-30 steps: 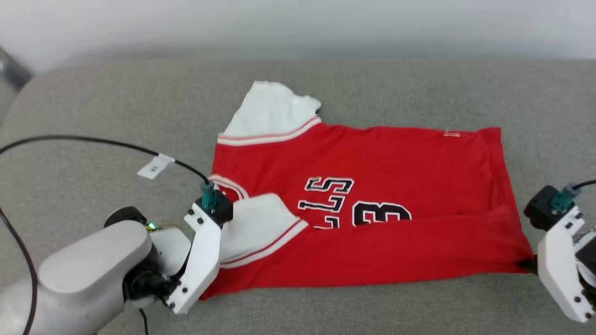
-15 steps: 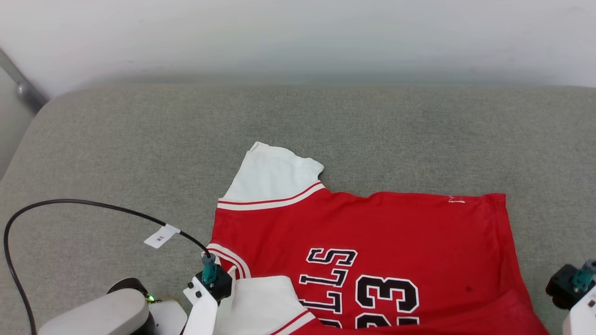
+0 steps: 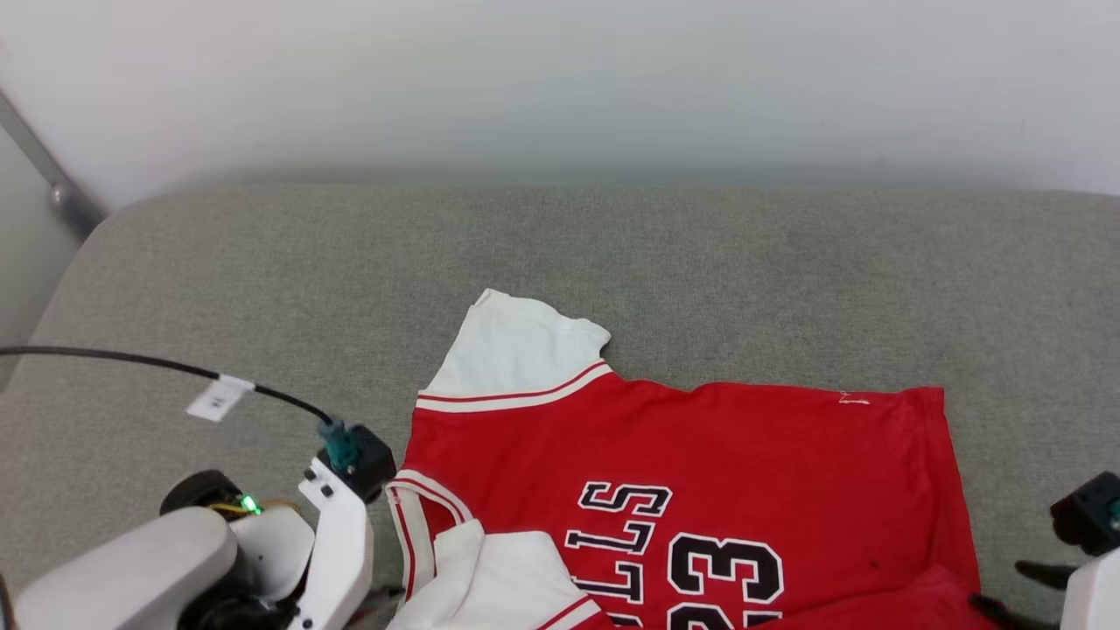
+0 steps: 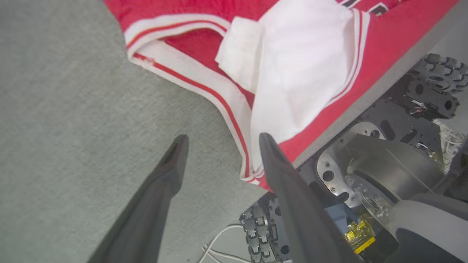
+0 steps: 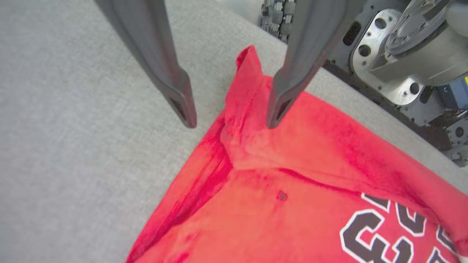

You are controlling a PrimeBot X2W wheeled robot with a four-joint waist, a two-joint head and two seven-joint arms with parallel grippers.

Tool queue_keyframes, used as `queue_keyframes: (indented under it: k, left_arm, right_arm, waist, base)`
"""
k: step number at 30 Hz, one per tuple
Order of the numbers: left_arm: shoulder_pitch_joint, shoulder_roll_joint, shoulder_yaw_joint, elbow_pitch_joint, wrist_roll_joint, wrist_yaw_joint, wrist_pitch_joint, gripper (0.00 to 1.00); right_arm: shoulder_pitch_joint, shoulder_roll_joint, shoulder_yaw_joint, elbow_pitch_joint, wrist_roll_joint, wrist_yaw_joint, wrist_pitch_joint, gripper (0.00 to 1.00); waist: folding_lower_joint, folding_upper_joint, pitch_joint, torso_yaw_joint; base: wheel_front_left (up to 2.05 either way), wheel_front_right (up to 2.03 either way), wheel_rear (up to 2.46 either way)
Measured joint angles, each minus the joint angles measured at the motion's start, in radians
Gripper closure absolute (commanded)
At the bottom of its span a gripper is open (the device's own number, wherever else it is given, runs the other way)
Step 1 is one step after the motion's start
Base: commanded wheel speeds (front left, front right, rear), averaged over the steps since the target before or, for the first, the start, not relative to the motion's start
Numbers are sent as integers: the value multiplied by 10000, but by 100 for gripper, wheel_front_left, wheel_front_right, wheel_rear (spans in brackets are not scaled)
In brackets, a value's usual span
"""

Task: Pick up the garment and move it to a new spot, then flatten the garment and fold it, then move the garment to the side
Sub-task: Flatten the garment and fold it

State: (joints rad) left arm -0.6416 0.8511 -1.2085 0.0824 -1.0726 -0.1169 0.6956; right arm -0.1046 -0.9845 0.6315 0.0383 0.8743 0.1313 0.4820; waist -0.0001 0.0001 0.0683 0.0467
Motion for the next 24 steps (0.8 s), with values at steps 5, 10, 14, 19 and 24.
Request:
queue_keyframes:
  k: [5, 10, 14, 19, 24]
  left_arm:
    - [-636, 523, 769, -606, 573, 313, -1034, 0]
    - [-1539, 245, 1492, -127, 1778, 1007, -2508, 0]
    - [-2038, -13, 1599, 477, 2192, 1051, -2763, 0]
    - [-3102, -683, 1881, 1603, 2219, 989, -2550, 0]
    - [-4295, -1323, 2318, 2924, 1480, 802, -1578, 0]
  right_arm:
    - [462, 587, -1877, -259, -1020, 0, -1647, 0]
    - [896, 2485, -4610, -842, -3020, 0, -3639, 0]
    - [1152, 3632, -5620, -1444, -3894, 0, -4337, 0]
    - [1529, 5267, -6472, -2541, -4916, 0, -5093, 0]
    - [1667, 6351, -6690, -3237, -5484, 0, -5551, 0]
  waist:
    - [-1, 0, -312, -64]
    - [0, 0, -86, -300]
    - [0, 0, 191, -431]
    - [1, 0, 844, -684]
    - [1, 0, 1690, -982]
  base:
    - [0, 0, 0]
    - [0, 0, 0]
    - [0, 0, 0]
    - [0, 0, 0]
    - [0, 0, 0]
